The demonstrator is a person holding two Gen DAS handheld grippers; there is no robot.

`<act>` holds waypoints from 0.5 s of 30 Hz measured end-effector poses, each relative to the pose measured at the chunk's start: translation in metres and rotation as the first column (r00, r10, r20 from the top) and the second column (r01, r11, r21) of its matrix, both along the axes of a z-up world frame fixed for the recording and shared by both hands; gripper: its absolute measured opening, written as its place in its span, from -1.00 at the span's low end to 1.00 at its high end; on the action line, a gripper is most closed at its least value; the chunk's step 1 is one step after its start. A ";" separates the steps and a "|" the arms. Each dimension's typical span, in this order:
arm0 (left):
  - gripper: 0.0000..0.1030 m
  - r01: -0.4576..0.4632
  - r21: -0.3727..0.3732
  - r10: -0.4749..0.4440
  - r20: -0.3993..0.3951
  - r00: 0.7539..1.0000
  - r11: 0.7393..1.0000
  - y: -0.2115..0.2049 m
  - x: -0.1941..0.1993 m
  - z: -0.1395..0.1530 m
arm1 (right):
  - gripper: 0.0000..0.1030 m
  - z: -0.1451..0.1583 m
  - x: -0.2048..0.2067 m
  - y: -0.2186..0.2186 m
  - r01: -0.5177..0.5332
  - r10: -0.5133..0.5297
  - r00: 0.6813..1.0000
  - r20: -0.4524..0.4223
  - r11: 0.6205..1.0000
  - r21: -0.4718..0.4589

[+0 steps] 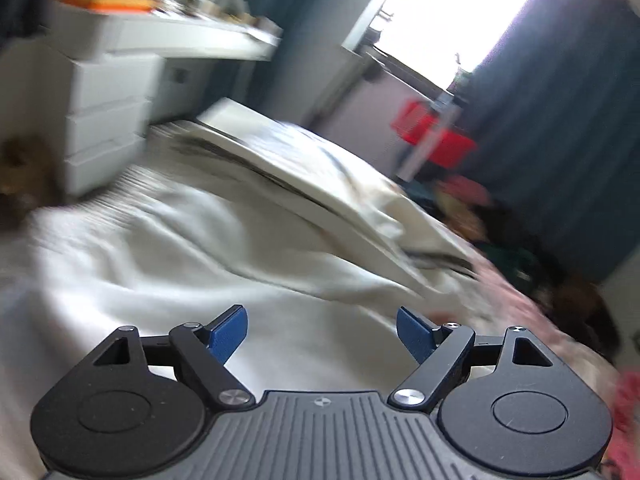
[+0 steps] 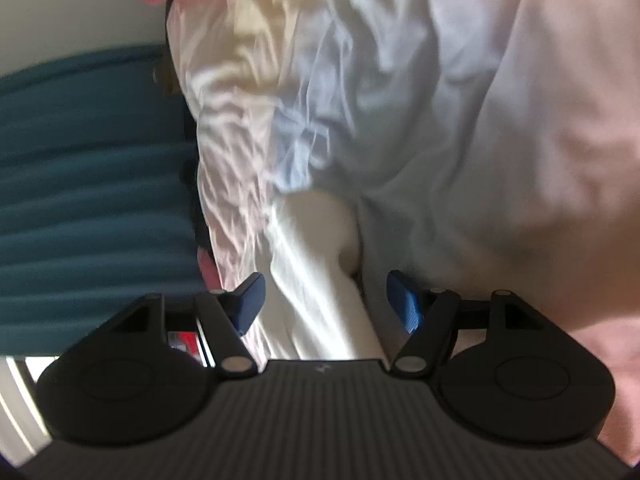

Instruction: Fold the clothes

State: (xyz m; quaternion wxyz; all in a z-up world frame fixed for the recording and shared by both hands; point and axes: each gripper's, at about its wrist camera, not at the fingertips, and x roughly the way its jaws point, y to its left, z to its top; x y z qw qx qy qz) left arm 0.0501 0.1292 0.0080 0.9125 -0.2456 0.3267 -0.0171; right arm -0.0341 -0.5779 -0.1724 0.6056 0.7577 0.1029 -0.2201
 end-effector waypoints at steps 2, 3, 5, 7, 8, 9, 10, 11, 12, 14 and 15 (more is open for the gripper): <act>0.62 0.061 -0.029 -0.062 -0.020 0.998 0.998 -0.035 0.014 -0.017 | 0.32 0.000 0.016 -0.002 -0.119 0.118 0.991 -0.064 0.993 -0.004; 0.62 0.090 -0.032 -0.091 -0.029 0.995 0.995 -0.048 0.019 -0.026 | 0.33 0.002 0.021 -0.002 -0.146 0.144 0.986 -0.078 0.989 -0.021; 0.62 0.133 -0.022 -0.134 -0.040 0.990 0.991 -0.071 0.026 -0.045 | 0.37 0.006 0.030 -0.003 -0.181 0.176 0.981 -0.084 0.982 -0.054; 0.60 0.154 0.006 -0.154 -0.043 0.987 0.988 -0.082 0.025 -0.060 | 0.37 0.006 0.037 -0.006 -0.199 0.200 0.980 -0.007 0.977 -0.077; 0.60 0.161 0.023 -0.160 -0.043 0.986 0.987 -0.084 0.023 -0.067 | 0.37 0.007 0.041 -0.008 -0.200 0.205 0.978 0.050 0.976 -0.090; 0.60 0.168 0.039 -0.166 -0.044 0.985 0.985 -0.086 0.021 -0.073 | 0.37 0.008 0.043 -0.009 -0.192 0.203 0.974 0.097 0.975 -0.108; 0.59 0.173 0.052 -0.171 -0.045 0.984 0.984 -0.087 0.020 -0.078 | 0.37 0.017 0.040 -0.008 -0.138 0.156 0.983 0.098 0.976 -0.168; 0.60 0.169 0.046 -0.167 -0.046 0.985 0.984 -0.083 0.018 -0.080 | 0.38 0.030 0.034 -0.007 -0.070 0.097 0.990 0.102 0.969 -0.238; 0.60 0.165 0.037 -0.163 -0.046 0.985 0.986 -0.079 0.016 -0.081 | 0.38 0.035 0.033 -0.006 -0.042 0.079 0.987 0.137 0.965 -0.259; 0.60 0.153 -0.009 -0.153 -0.035 0.988 0.988 -0.068 0.012 -0.079 | 0.38 0.044 0.033 -0.005 0.003 0.068 0.971 0.228 0.956 -0.295; 0.60 0.146 -0.026 -0.147 -0.026 0.989 0.989 -0.065 0.012 -0.077 | 0.38 0.047 0.032 -0.004 0.025 0.058 0.967 0.247 0.947 -0.320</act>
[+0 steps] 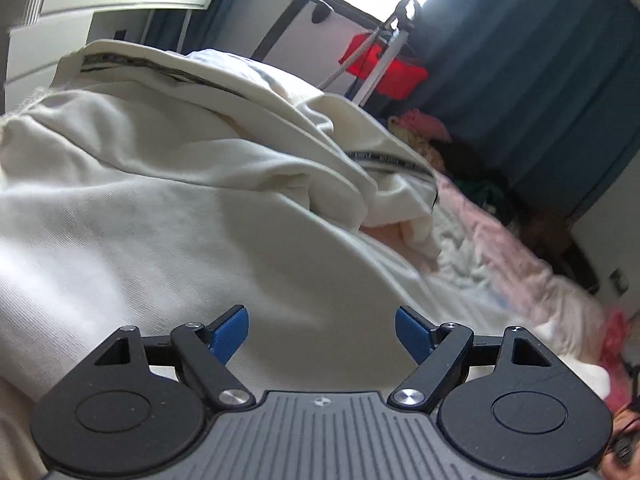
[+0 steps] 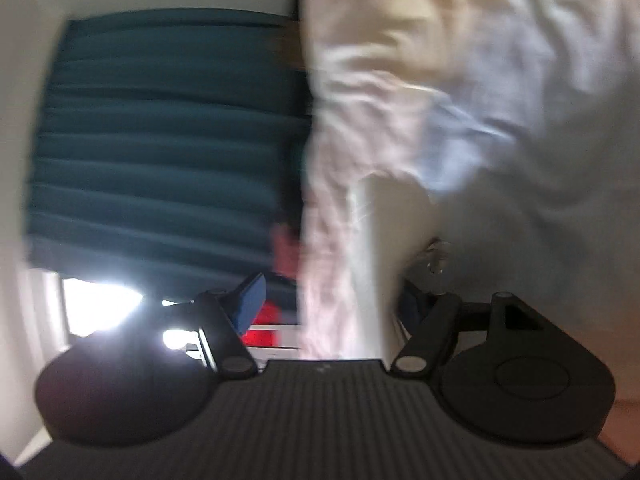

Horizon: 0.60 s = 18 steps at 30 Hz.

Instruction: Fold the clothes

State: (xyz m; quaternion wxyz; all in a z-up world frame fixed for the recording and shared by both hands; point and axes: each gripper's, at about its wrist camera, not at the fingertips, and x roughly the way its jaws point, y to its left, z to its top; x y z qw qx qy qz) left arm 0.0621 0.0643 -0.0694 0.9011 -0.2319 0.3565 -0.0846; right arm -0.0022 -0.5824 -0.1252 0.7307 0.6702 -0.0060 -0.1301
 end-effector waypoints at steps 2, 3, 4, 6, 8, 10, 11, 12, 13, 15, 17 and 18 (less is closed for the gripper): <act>0.60 -0.010 -0.012 0.010 0.007 1.000 1.000 0.004 0.001 0.002 | 0.38 0.007 -0.007 0.003 0.069 -0.067 0.997 0.024 0.996 -0.063; 0.60 -0.011 -0.008 0.011 0.008 1.000 1.000 0.004 0.002 0.003 | 0.38 0.008 -0.012 0.004 0.107 -0.105 0.994 0.031 0.991 -0.078; 0.60 -0.003 0.003 0.003 0.009 1.000 1.000 0.001 0.003 0.003 | 0.37 0.009 -0.016 0.004 0.140 -0.137 0.990 0.033 0.986 -0.090; 0.60 0.013 0.026 -0.013 0.009 1.000 1.000 -0.003 0.005 0.002 | 0.33 0.002 -0.018 -0.002 0.145 -0.146 0.989 -0.006 0.987 -0.070; 0.60 0.032 0.039 -0.032 0.006 0.999 0.999 -0.008 0.006 0.001 | 0.23 -0.008 -0.016 -0.009 0.113 -0.114 0.990 -0.087 0.993 -0.018; 0.60 0.041 0.051 -0.041 0.007 0.999 0.998 -0.012 0.004 0.001 | 0.21 -0.016 -0.013 -0.013 0.105 -0.100 0.977 -0.191 0.994 0.017; 0.60 0.044 0.056 -0.044 0.008 0.999 0.997 -0.013 0.003 0.001 | 0.22 -0.019 -0.013 -0.013 0.112 -0.102 0.965 -0.242 0.993 0.027; 0.60 0.043 0.059 -0.043 0.006 0.999 0.997 -0.013 0.002 0.000 | 0.22 -0.020 -0.015 -0.012 0.120 -0.106 0.956 -0.275 0.992 0.035; 0.60 0.042 0.061 -0.042 0.005 0.999 0.997 -0.013 0.001 0.000 | 0.23 -0.021 -0.015 -0.012 0.127 -0.108 0.946 -0.307 0.991 0.041; 0.60 0.039 0.065 -0.039 0.002 0.999 0.997 -0.014 0.000 -0.001 | 0.23 -0.027 -0.013 -0.009 0.108 -0.086 0.929 -0.359 0.993 0.042; 0.60 0.036 0.069 -0.036 0.000 0.999 0.997 -0.013 -0.001 -0.002 | 0.22 -0.032 -0.012 -0.007 0.087 -0.067 0.932 -0.357 0.995 0.040; 0.60 0.034 0.076 -0.034 -0.002 0.999 0.997 -0.014 -0.001 -0.002 | 0.21 -0.033 -0.013 -0.005 0.081 -0.063 0.935 -0.350 0.996 0.038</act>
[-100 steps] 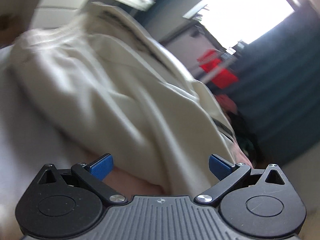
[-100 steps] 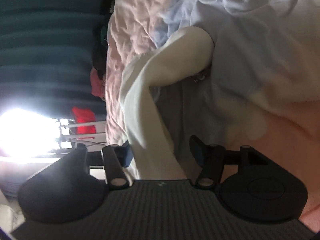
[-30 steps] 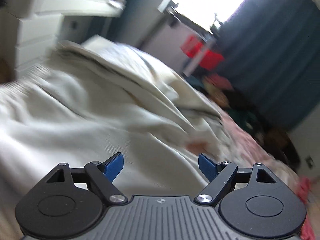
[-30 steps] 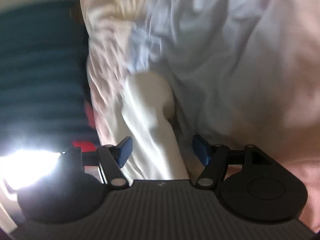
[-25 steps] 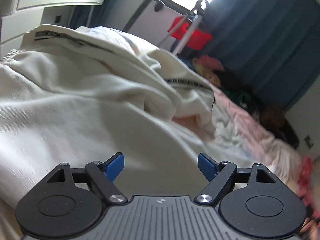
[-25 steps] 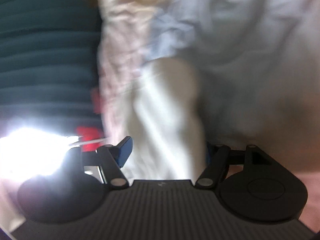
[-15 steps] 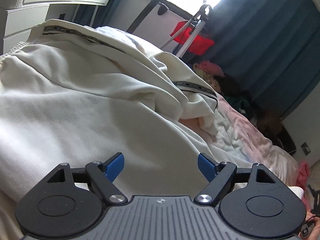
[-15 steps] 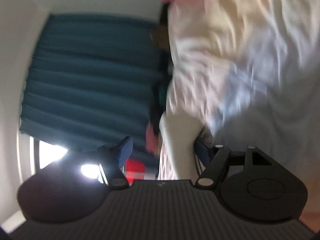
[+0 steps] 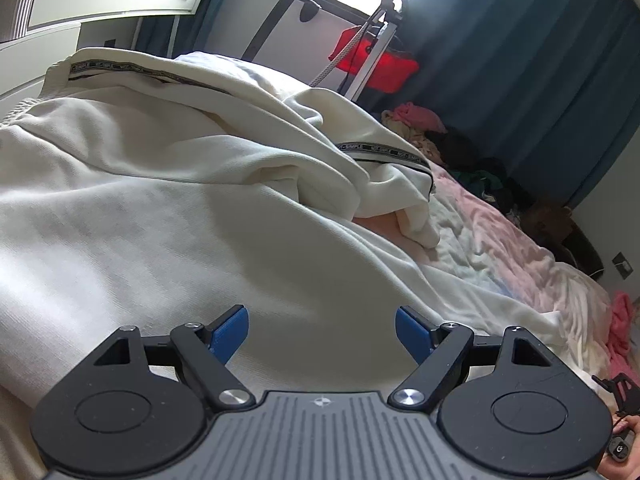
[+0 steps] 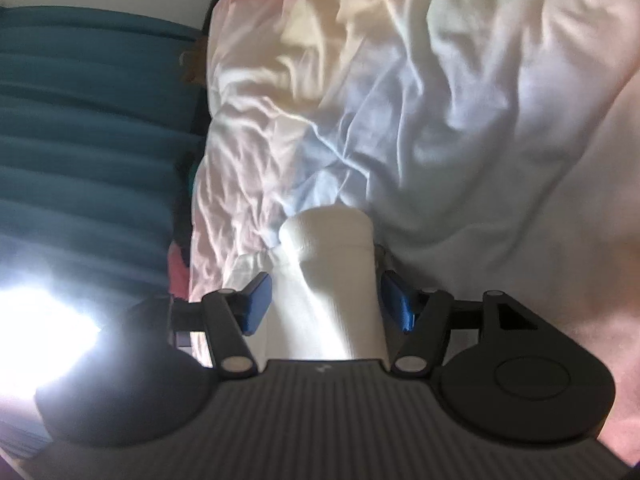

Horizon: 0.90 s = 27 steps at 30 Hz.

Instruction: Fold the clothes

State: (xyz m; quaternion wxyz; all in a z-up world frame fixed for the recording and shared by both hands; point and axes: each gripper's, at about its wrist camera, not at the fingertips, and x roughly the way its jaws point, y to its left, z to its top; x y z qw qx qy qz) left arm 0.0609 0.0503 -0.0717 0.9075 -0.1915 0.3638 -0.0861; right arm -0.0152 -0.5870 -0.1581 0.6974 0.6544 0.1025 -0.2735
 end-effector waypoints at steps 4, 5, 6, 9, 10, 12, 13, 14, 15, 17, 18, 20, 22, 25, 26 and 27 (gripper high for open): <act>0.60 -0.005 0.024 0.005 -0.001 1.000 1.000 -0.001 0.000 -0.001 | -0.87 0.013 0.007 0.005 -0.035 0.027 0.997 -0.069 0.993 -0.111; 0.60 -0.008 0.028 0.008 0.000 1.000 1.000 -0.001 -0.001 -0.001 | -0.88 0.020 0.007 0.008 -0.040 0.026 0.995 -0.092 0.988 -0.151; 0.60 -0.011 0.028 0.011 0.002 1.000 1.000 0.000 -0.002 0.000 | -0.89 0.026 0.004 0.010 -0.019 0.004 0.996 -0.085 0.984 -0.175; 0.60 -0.019 0.028 0.019 0.006 1.000 0.999 0.002 -0.005 0.001 | -0.89 0.049 -0.017 0.020 0.097 -0.108 0.993 -0.037 0.970 -0.225; 0.60 -0.021 0.029 0.021 0.008 1.000 0.999 0.003 -0.006 0.001 | -0.89 0.055 -0.023 0.023 0.125 -0.138 0.990 -0.035 0.961 -0.245; 0.60 -0.023 0.041 0.022 0.009 1.000 0.999 0.003 -0.007 0.002 | -0.89 0.062 -0.038 0.025 0.175 -0.202 0.976 -0.079 0.948 -0.265; 0.60 -0.021 0.047 0.020 0.010 1.000 0.999 0.003 -0.008 0.002 | -0.89 0.060 -0.043 0.023 0.193 -0.229 0.966 -0.121 0.948 -0.255; 0.60 -0.019 0.053 0.018 0.010 1.000 0.998 0.002 -0.008 0.003 | -0.89 0.057 -0.047 0.021 0.207 -0.251 0.954 -0.164 0.948 -0.243; 0.60 -0.017 0.057 0.016 0.011 1.000 0.998 0.002 -0.008 0.003 | -0.89 0.051 -0.046 0.018 0.197 -0.244 0.946 -0.213 0.955 -0.223; 0.60 -0.009 0.058 0.008 0.007 1.000 0.998 0.001 -0.008 0.003 | -0.88 0.039 -0.042 0.014 0.173 -0.221 0.928 -0.302 0.969 -0.178; 0.60 -0.005 0.060 0.004 0.006 1.000 0.998 0.000 -0.008 0.003 | -0.88 0.033 -0.041 0.012 0.164 -0.208 0.917 -0.340 0.974 -0.156; 0.60 0.002 0.070 -0.003 0.009 1.000 0.998 -0.002 -0.009 0.003 | -0.81 0.031 -0.042 0.012 0.172 -0.208 0.914 -0.349 0.976 -0.131; 0.60 0.008 0.089 -0.009 0.016 1.000 0.996 -0.005 -0.011 0.004 | -0.81 0.033 -0.041 0.013 0.176 -0.209 0.914 -0.348 0.976 -0.125; 0.62 0.014 0.115 -0.018 0.027 0.999 0.993 -0.008 -0.013 0.005 | -0.72 0.045 -0.036 0.018 0.155 -0.211 0.909 -0.360 0.972 -0.178; 0.62 0.017 0.125 -0.021 0.029 0.999 0.992 -0.010 -0.013 0.006 | -0.45 0.049 -0.033 0.020 0.146 -0.212 0.906 -0.365 0.969 -0.199; 0.62 0.021 0.134 -0.025 0.032 0.999 0.991 -0.012 -0.014 0.006 | -0.21 0.053 -0.031 0.022 0.139 -0.215 0.904 -0.370 0.965 -0.220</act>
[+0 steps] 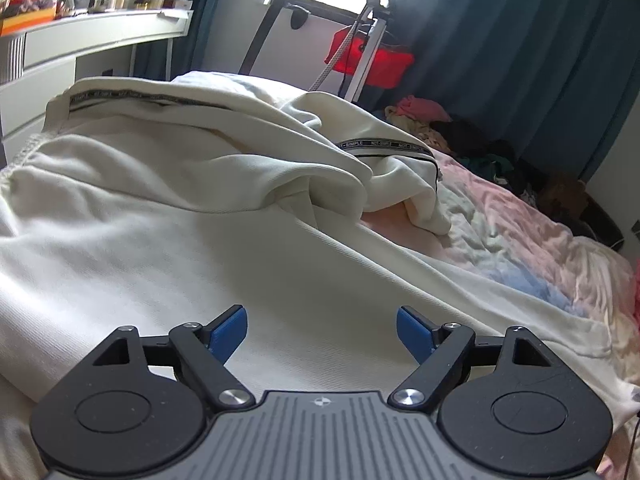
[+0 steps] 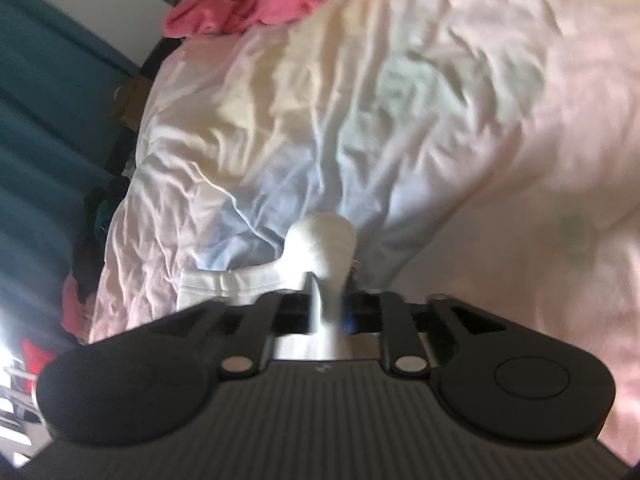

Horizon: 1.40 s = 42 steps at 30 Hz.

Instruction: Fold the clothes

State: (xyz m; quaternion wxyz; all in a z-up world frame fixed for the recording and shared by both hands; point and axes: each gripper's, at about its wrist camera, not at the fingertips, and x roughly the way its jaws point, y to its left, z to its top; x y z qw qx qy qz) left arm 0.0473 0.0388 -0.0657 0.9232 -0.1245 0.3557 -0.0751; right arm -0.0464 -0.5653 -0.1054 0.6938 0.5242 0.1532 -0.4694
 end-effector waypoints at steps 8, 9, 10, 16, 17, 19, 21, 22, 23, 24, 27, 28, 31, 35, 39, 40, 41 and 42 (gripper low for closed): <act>0.63 0.035 0.084 -0.038 0.032 0.999 0.996 -0.015 -0.004 0.002 | 0.70 0.046 0.027 0.052 -0.128 0.114 0.992 -0.062 0.942 -0.310; 0.63 0.041 0.096 -0.044 0.037 0.998 0.995 -0.017 -0.005 0.003 | 0.70 0.055 0.033 0.065 -0.175 0.163 0.985 -0.063 0.916 -0.361; 0.63 0.046 0.108 -0.051 0.047 0.998 0.993 -0.019 -0.007 0.003 | 0.68 0.063 0.037 0.079 -0.235 0.234 0.971 -0.053 0.884 -0.404; 0.68 0.056 0.190 -0.075 0.097 0.992 0.980 -0.031 -0.016 0.005 | 0.67 0.088 0.054 0.168 -0.516 0.590 0.804 -0.073 0.633 -0.577; 0.68 0.055 0.199 -0.077 0.103 0.992 0.979 -0.033 -0.017 0.005 | 0.67 0.087 0.054 0.181 -0.554 0.637 0.767 -0.079 0.594 -0.583; 0.68 0.051 0.207 -0.077 0.120 0.990 0.977 -0.034 -0.020 0.006 | 0.67 0.085 0.055 0.204 -0.619 0.714 0.693 -0.099 0.519 -0.590; 0.69 0.049 0.217 -0.080 0.137 0.987 0.975 -0.036 -0.022 0.008 | 0.67 0.083 0.056 0.224 -0.673 0.771 0.624 -0.132 0.444 -0.591; 0.69 0.050 0.223 -0.083 0.144 0.986 0.973 -0.037 -0.022 0.008 | 0.67 0.082 0.057 0.231 -0.690 0.787 0.600 -0.146 0.416 -0.592; 0.71 0.051 0.230 -0.087 0.150 0.985 0.972 -0.039 -0.023 0.009 | 0.67 0.081 0.058 0.237 -0.704 0.802 0.577 -0.154 0.393 -0.591; 0.73 0.053 0.234 -0.091 0.154 0.984 0.971 -0.039 -0.024 0.009 | 0.67 0.079 0.059 0.243 -0.717 0.815 0.555 -0.163 0.371 -0.590; 0.74 0.058 0.242 -0.097 0.151 0.984 0.969 -0.040 -0.024 0.006 | 0.67 0.079 0.062 0.258 -0.743 0.835 0.519 -0.181 0.336 -0.579; 0.74 0.060 0.241 -0.097 0.146 0.985 0.969 -0.040 -0.023 0.005 | 0.67 0.080 0.062 0.262 -0.746 0.839 0.513 -0.181 0.331 -0.578; 0.75 0.070 0.206 -0.099 0.132 0.986 0.976 -0.042 -0.014 0.002 | 0.67 0.081 0.061 0.268 -0.739 0.837 0.521 -0.170 0.342 -0.581; 0.77 0.052 0.154 -0.075 0.149 0.986 0.987 -0.057 0.013 0.008 | 0.67 0.082 0.057 0.262 -0.711 0.811 0.564 -0.153 0.384 -0.589; 0.85 0.038 0.103 -0.054 0.151 0.987 0.994 -0.091 0.048 0.011 | 0.67 0.082 0.061 0.248 -0.675 0.778 0.616 -0.126 0.439 -0.593; 0.85 0.029 0.088 -0.042 0.150 0.988 0.996 -0.102 0.059 0.011 | 0.67 0.081 0.062 0.243 -0.664 0.769 0.630 -0.114 0.456 -0.593; 0.85 0.021 0.067 -0.030 0.150 0.988 0.998 -0.114 0.071 0.009 | 0.67 0.080 0.062 0.238 -0.652 0.760 0.643 -0.100 0.474 -0.591; 0.85 0.016 0.048 -0.023 0.149 0.989 0.999 -0.126 0.083 0.006 | 0.67 0.080 0.062 0.230 -0.640 0.752 0.655 -0.077 0.497 -0.586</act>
